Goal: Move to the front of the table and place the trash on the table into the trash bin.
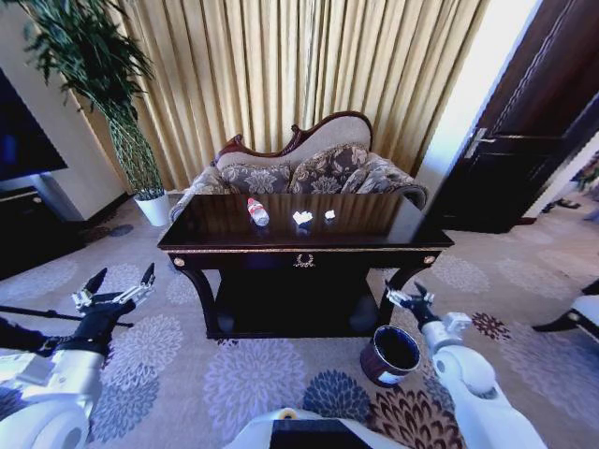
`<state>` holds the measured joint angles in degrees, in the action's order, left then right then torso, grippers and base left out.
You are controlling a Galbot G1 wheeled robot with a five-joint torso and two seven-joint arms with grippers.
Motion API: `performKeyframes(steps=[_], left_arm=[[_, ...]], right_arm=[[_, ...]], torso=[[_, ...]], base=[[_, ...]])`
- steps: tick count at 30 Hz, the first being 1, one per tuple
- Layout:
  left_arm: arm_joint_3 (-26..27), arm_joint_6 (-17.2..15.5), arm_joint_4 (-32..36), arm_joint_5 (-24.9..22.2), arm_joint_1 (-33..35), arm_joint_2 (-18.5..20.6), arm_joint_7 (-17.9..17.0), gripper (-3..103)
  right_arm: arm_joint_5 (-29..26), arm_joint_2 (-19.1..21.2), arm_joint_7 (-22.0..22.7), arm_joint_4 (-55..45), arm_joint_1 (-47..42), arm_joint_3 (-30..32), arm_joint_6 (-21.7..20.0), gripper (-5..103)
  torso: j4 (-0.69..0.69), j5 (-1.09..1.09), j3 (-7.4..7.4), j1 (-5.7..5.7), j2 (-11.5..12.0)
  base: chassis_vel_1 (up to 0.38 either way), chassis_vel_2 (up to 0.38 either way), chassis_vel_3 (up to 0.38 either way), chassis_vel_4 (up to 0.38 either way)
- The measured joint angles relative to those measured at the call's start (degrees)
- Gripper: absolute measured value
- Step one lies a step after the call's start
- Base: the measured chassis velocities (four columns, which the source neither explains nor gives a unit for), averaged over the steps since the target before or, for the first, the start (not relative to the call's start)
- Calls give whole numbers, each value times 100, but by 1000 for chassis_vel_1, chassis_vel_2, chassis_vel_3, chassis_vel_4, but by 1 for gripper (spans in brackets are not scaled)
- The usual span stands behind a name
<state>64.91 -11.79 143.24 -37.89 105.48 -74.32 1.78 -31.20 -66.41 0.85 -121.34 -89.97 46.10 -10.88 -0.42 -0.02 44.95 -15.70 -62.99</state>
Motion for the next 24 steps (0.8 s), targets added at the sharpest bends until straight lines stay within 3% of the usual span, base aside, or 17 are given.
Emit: performKeyframes(steps=[6, 24], left_arm=[[-34, 0, 0, 4, 9, -12, -25, 100], [-29, -145, 0, -26, -41, 82, -132, 100]], right_arm=[[155, -34, 43, -1044, -173, 16, -458, 100], [286, -99, 47, -1357, -105, -10, -585, 100]], torso=[[0, 0, 0, 0, 0], [0, 1, 0, 0, 0]], base=[[0, 0, 0, 0], [-3, 2, 3, -3]])
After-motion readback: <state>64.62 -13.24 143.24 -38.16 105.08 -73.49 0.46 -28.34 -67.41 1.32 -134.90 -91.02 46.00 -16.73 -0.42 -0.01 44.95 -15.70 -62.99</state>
